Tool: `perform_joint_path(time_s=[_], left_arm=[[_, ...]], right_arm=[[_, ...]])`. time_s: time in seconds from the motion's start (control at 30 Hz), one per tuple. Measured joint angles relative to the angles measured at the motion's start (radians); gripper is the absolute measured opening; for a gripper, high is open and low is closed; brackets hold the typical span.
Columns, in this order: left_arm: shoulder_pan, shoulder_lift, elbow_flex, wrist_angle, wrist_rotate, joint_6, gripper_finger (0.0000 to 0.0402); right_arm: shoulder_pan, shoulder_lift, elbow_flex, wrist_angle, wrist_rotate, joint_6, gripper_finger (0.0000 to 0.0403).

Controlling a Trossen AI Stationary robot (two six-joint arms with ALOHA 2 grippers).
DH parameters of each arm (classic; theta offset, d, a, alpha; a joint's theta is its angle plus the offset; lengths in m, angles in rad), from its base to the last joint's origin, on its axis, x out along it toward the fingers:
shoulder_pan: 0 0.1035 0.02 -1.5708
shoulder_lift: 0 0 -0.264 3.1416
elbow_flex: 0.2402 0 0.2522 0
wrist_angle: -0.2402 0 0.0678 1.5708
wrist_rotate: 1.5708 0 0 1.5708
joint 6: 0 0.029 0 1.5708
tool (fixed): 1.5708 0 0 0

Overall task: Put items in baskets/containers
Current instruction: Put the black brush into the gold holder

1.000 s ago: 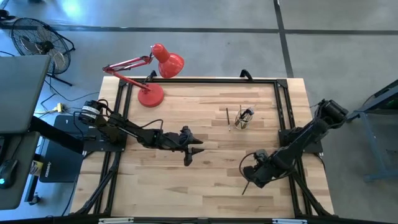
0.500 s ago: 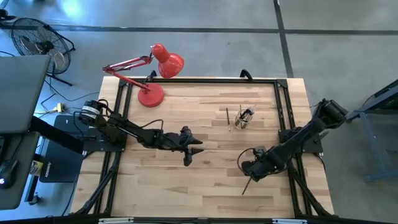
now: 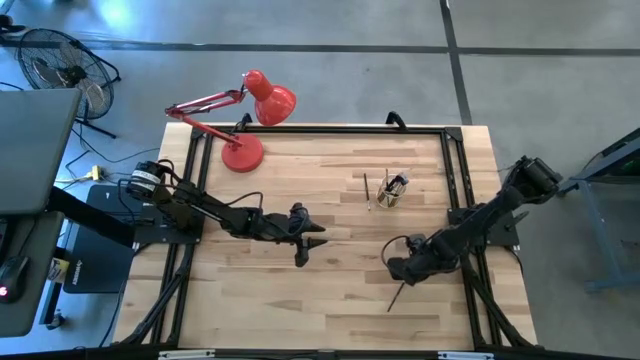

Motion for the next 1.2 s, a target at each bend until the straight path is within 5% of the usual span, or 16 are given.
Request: perform_joint_path(time_s=[0.43,0.6,0.9,1.2], left_arm=[[0.006,0.000,0.000,0.000,0.000,0.000,0.0174],[0.006,0.000,0.000,0.000,-0.002,0.000,0.0174],[0.006,0.000,0.004,0.000,-0.003,0.000,0.0174],[0.006,0.000,0.004,0.000,-0.003,0.000,0.0174]], right_arm=[[-0.036,0.007,0.040,-0.034,0.083,-0.213,0.0094],[-0.046,0.010,0.078,-0.094,0.229,-0.274,0.0094],[-0.089,0.005,0.088,-0.099,0.137,-0.419,0.0094],[-0.139,-0.003,0.089,-0.100,0.168,-0.636,0.0094]])
